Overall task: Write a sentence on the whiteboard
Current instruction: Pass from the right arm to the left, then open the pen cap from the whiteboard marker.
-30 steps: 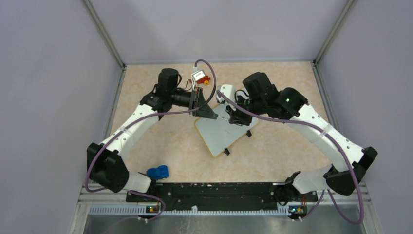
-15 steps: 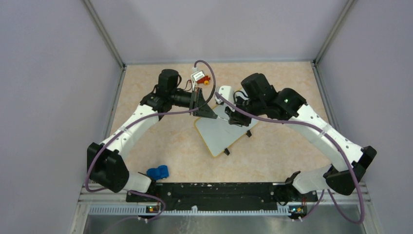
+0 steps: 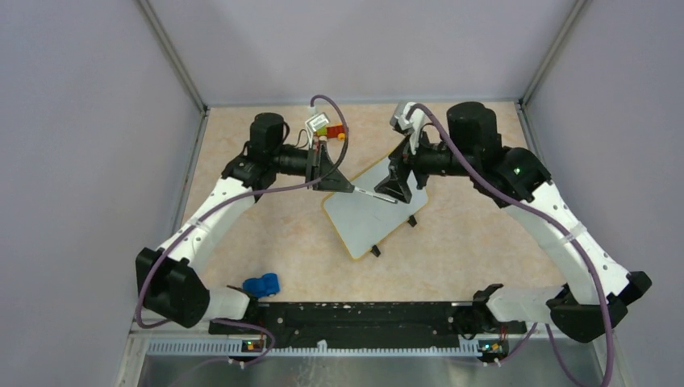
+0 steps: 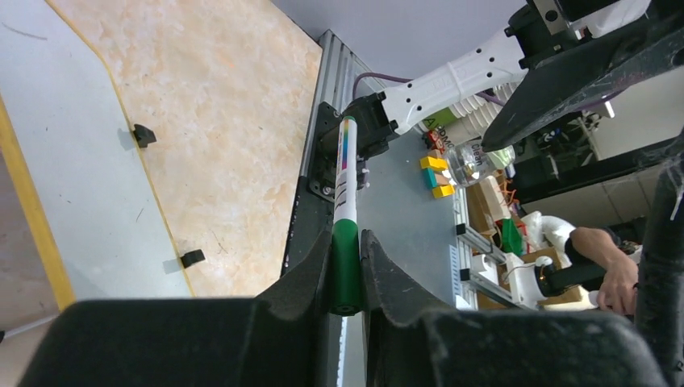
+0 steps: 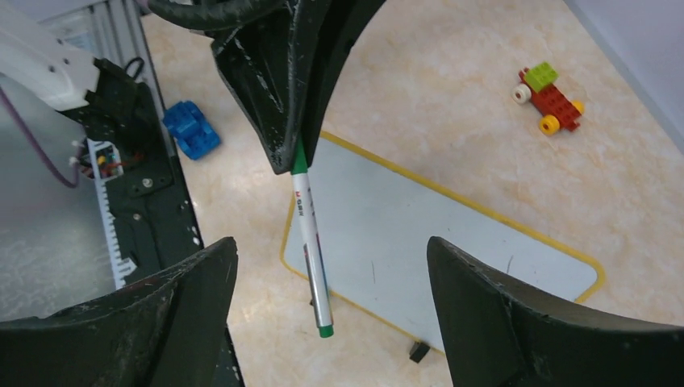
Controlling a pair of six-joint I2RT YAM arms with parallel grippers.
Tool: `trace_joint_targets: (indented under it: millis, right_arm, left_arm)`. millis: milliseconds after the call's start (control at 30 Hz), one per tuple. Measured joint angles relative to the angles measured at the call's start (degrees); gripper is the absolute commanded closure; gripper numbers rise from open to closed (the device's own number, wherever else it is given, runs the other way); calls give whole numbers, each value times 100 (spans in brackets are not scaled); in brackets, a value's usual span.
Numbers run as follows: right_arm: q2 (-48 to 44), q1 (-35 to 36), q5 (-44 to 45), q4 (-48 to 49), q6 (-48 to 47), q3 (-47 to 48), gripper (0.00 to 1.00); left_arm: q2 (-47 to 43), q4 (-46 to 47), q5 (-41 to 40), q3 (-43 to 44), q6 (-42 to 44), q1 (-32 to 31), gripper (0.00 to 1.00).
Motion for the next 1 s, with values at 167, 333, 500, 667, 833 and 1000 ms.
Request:
trace_joint_targets:
  millis: [167,333,500,667,833,1000]
  right_arm:
    - [-133,-74,-688,225,282,-4,13]
    - [-131,-317,-1329,527,837,-44,13]
    - [-105,-719,-1788,1102,1766,-46,13]
    - [-55,-848,-2470,1987,2616,-385,23]
    - [166,-975,-3016,3036,3630,-1113,27]
    - [452,-973,-3156,3703,4345,-1257,39]
  left_arm:
    - [-428,55,-17,0,184,48,100]
    - [-780,619,13,-153,11,166,100]
    - [-874,1823,105,-612,-774,332,100]
    - [-874,3405,90,-1075,-2006,509,100]
    - [-874,4990,-9,-1414,-3202,625,100]
    - [-874,5652,-90,-1528,-3764,682,100]
